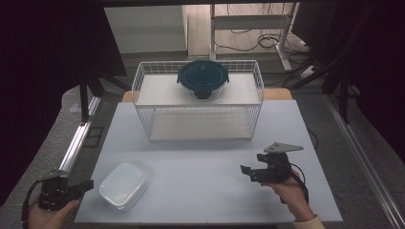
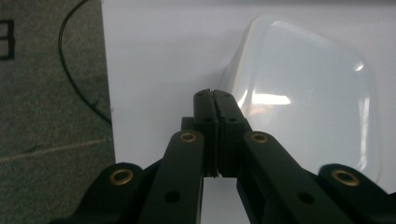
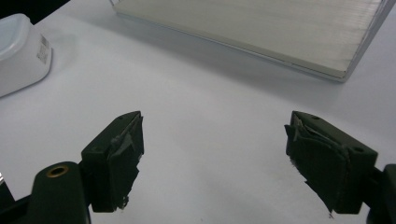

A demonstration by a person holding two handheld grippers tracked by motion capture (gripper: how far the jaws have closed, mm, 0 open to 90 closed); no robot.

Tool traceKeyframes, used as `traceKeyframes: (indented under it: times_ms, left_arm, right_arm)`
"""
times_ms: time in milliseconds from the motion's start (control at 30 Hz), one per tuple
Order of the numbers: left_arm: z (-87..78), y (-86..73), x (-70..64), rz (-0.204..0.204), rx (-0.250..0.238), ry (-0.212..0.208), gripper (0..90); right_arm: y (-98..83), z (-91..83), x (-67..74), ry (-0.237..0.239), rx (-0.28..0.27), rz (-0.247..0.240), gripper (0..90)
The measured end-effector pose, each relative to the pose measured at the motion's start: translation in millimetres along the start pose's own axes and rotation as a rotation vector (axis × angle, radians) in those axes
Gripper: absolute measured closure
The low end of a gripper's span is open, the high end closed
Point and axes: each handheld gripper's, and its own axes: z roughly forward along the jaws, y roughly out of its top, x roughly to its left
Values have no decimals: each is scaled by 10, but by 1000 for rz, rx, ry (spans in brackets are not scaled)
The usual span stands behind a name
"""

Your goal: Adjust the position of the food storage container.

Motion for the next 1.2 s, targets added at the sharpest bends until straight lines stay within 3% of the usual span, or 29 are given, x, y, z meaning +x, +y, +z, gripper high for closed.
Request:
traceKeyframes:
  times_ms: [167, 233, 467, 1200]
  left_arm:
    - [131, -56, -30, 14, 49, -20, 900]
    - [156, -49, -44, 13, 49, -19, 900]
    - [204, -26, -131, 20, 59, -79, 900]
    - [635, 246, -904, 177, 115, -219, 900]
  right_arm:
    - [1, 5, 16, 2, 5, 3, 189]
    - [1, 4, 15, 0, 5, 2, 190]
    - [-6, 6, -5, -3, 4, 7, 189]
    - [-7, 15, 21, 1, 11, -1, 188]
